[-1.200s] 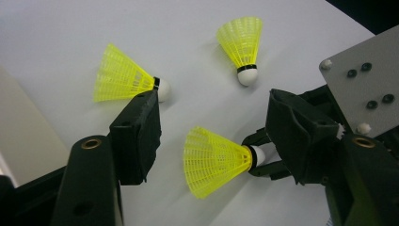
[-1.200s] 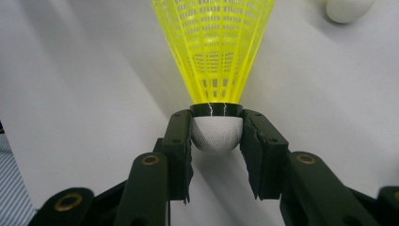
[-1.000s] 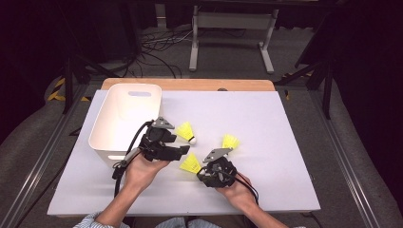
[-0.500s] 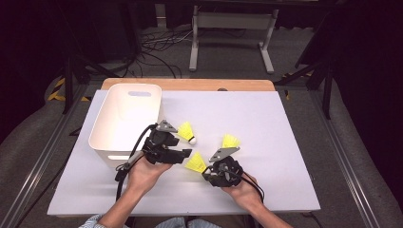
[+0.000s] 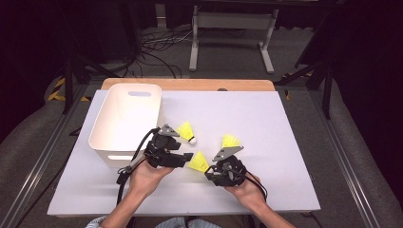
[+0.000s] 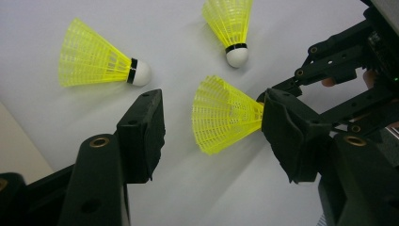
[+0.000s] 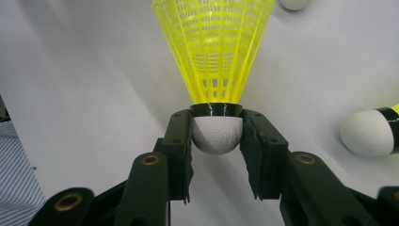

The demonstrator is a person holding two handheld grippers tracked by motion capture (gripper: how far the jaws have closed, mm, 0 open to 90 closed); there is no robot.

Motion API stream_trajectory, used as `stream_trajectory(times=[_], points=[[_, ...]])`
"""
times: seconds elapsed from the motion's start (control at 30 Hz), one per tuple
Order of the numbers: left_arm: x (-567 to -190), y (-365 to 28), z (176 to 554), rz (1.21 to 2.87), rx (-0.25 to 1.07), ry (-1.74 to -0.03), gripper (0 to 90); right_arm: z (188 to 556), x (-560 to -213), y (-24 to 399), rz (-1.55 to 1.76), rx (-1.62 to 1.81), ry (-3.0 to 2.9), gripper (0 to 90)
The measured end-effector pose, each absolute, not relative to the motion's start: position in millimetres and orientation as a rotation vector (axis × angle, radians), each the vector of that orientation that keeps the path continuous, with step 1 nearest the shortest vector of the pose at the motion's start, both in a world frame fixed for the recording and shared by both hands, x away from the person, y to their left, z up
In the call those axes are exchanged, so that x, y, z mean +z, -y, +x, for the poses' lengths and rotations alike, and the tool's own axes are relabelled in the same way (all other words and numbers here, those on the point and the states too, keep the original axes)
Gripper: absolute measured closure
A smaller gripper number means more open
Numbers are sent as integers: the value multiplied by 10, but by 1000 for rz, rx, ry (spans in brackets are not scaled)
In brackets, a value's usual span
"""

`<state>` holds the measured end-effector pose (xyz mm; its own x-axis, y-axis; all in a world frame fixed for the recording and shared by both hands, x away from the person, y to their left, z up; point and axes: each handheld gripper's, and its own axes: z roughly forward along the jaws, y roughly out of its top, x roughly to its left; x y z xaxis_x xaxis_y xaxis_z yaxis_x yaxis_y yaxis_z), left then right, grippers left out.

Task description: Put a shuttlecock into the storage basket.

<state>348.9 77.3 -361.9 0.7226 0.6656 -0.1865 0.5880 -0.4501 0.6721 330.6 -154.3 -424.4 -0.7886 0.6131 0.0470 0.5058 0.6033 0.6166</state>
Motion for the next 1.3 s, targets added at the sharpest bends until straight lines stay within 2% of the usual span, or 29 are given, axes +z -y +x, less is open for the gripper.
stream_trajectory(times=[0.37,1.07,1.3], points=[[-3698,-759,3478,2186,102,-944,426,3314,-4200,1544,920,951,-2664,649],[-3857,-714,3503,2200,29,-933,538,3328,-4098,1531,894,982,-2674,649],[-3897,-690,3512,2209,-4,-913,600,3343,-4085,1513,886,987,-2684,649]])
